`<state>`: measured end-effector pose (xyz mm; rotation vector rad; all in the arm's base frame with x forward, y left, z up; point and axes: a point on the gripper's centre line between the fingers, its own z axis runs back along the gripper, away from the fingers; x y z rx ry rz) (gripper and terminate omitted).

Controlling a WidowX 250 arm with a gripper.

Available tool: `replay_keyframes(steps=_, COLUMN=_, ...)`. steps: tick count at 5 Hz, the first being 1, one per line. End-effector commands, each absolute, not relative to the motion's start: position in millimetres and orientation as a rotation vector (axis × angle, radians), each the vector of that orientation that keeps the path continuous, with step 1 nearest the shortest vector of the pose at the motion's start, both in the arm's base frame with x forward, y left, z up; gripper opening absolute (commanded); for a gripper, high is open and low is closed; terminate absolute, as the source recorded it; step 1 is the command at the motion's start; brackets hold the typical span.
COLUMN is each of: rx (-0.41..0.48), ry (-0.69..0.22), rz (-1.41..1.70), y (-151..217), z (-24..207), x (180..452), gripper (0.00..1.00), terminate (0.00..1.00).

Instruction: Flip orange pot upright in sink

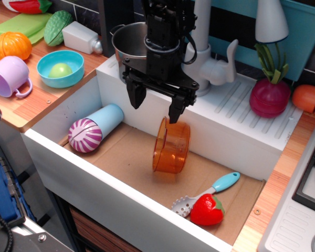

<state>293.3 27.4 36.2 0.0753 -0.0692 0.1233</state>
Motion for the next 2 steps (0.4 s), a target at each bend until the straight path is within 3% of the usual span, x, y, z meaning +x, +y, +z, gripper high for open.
replay_keyframes(steps=1, rx=0.075, ry=-0.069, rz=0.123, y=27.4, z=36.2, x=293.3, gripper=1.0, terminate=0.0)
replay_keyframes(steps=2, rx=-0.032, ry=-0.128, rz=0.189, y=28.7, z=31.8, x=291.9, gripper=1.0, terminate=0.0)
